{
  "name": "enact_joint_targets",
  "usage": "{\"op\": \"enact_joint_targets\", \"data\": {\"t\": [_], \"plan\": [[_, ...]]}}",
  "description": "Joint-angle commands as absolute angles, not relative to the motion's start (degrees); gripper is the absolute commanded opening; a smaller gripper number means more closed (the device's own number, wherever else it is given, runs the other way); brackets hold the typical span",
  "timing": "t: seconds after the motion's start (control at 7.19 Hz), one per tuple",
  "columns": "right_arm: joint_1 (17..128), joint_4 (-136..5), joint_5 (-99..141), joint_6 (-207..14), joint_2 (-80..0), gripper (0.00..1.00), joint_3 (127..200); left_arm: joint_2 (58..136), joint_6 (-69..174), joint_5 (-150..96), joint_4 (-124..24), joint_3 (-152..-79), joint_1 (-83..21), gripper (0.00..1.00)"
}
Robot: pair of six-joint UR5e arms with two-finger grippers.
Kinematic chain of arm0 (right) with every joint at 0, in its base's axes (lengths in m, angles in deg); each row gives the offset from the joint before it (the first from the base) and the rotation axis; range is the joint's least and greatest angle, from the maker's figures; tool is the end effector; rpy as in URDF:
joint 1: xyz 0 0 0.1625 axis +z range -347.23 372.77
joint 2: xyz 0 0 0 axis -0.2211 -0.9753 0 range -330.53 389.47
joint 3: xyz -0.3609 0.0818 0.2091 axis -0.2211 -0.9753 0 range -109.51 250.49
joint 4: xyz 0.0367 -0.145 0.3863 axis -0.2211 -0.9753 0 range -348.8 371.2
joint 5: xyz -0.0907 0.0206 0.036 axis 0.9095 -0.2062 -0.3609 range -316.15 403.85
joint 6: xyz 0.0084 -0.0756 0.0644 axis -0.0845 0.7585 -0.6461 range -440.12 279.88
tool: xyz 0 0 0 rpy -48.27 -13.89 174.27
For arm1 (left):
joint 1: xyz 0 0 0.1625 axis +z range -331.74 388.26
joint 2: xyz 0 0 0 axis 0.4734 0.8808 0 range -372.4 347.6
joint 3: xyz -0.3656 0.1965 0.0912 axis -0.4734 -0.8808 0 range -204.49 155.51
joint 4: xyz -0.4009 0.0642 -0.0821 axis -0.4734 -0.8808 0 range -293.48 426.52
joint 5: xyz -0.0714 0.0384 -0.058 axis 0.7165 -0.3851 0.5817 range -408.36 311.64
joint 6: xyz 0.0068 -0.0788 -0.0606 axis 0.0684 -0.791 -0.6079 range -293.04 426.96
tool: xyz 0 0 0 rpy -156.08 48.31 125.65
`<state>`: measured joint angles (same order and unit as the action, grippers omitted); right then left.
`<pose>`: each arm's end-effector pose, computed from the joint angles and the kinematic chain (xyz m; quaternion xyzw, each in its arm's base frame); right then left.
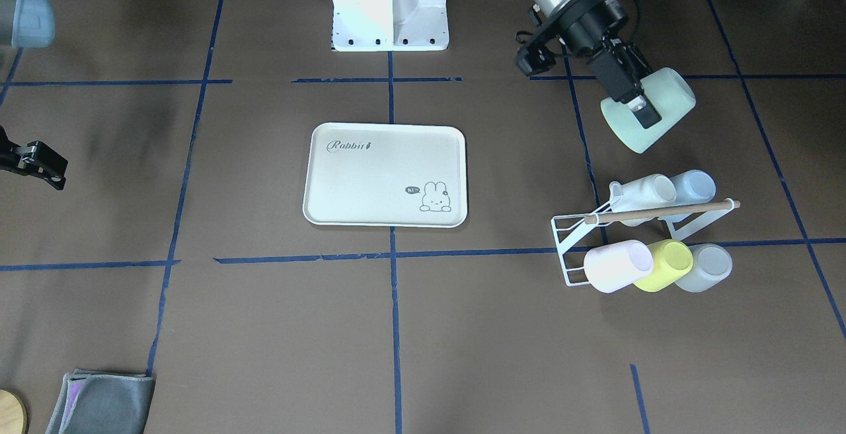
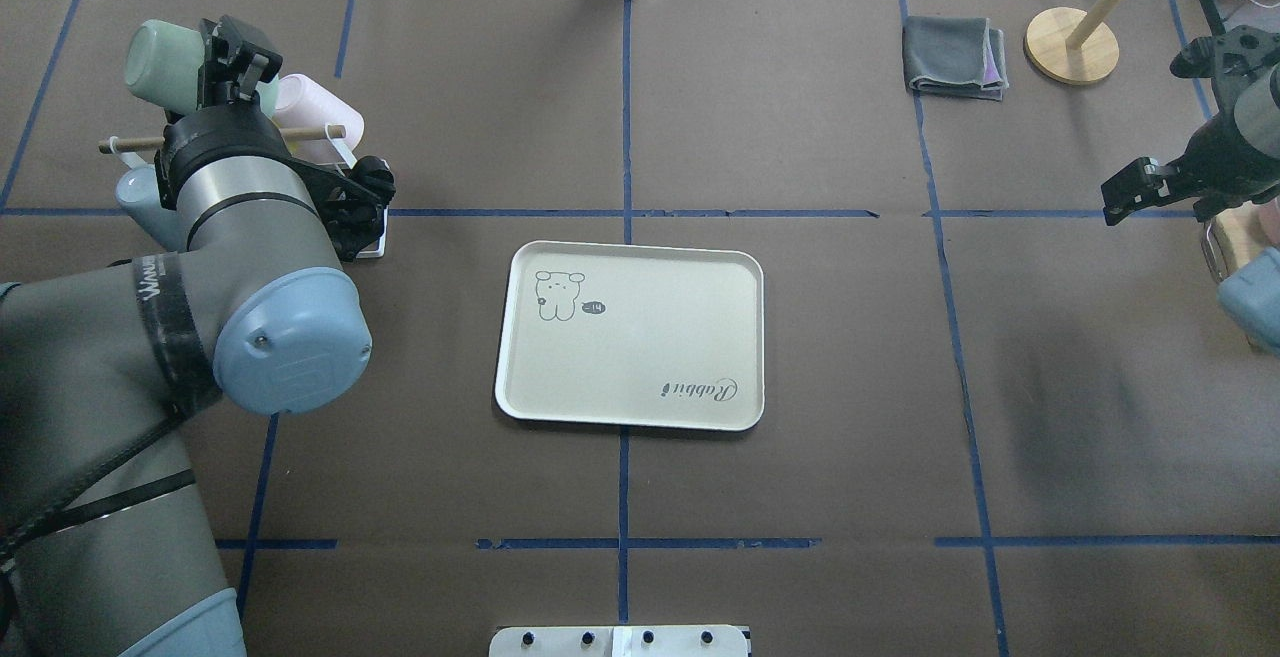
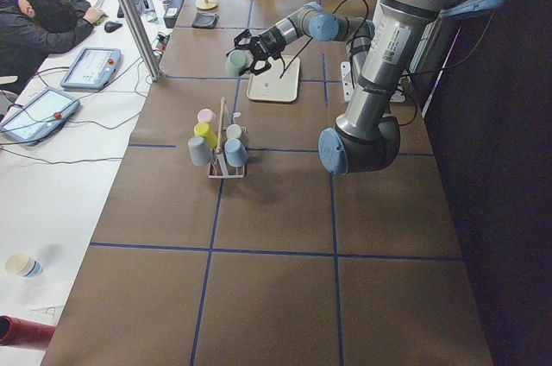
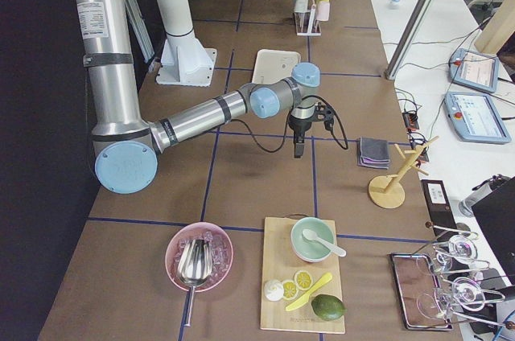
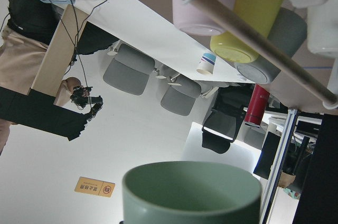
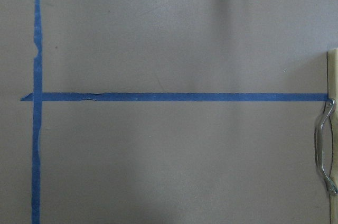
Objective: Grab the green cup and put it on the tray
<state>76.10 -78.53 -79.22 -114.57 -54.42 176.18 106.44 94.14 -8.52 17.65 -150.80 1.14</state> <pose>-0.1689 -0.5119 0.4794 0.0159 -0.3339 0.0095 0.9424 0.3377 -0.4085 0.1966 0.3065 -0.3368 0.5645 0.6885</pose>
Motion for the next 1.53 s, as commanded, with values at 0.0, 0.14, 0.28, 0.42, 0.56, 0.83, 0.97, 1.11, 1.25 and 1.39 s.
{"op": "enact_joint_targets", "data": {"t": [0.0,0.14,0.28,0.42,0.56,0.83,0.97,1.11,1.25,1.39], "plan": [[76.49,-78.53,-79.19,-114.57,-54.38,1.00,176.22,106.52,78.35,2.74,6.39,-151.93,1.19,0.51],[76.58,-78.53,-79.19,-114.66,-54.38,1.00,176.31,106.43,72.47,5.14,0.92,-151.75,1.28,0.47],[76.67,-78.53,-79.19,-114.66,-54.38,1.00,176.31,105.91,64.93,8.03,-4.35,-150.88,1.62,0.42],[76.93,-78.53,-79.19,-114.66,-54.38,1.00,176.31,105.99,59.89,10.93,-10.67,-148.96,1.89,0.42],[76.93,-78.53,-79.19,-114.66,-54.38,1.00,176.31,105.73,55.84,13.66,-18.57,-146.24,2.33,0.42],[76.93,-78.53,-79.19,-114.66,-54.38,1.00,176.31,104.50,49.69,16.49,-31.85,-143.16,3.99,0.41],[76.93,-78.53,-79.19,-114.66,-54.38,1.00,176.31,104.50,45.21,16.67,-41.57,-139.05,5.74,0.39],[77.02,-78.53,-79.11,-114.66,-54.38,1.00,176.31,104.50,41.42,16.67,-51.50,-133.70,7.15,0.39],[77.11,-78.53,-79.10,-114.66,-54.38,1.00,176.31,104.50,37.90,16.67,-61.87,-128.86,7.69,0.39],[77.11,-78.53,-79.10,-114.66,-54.38,1.00,176.31,104.50,36.13,16.76,-70.59,-125.59,8.30,0.39]]}}
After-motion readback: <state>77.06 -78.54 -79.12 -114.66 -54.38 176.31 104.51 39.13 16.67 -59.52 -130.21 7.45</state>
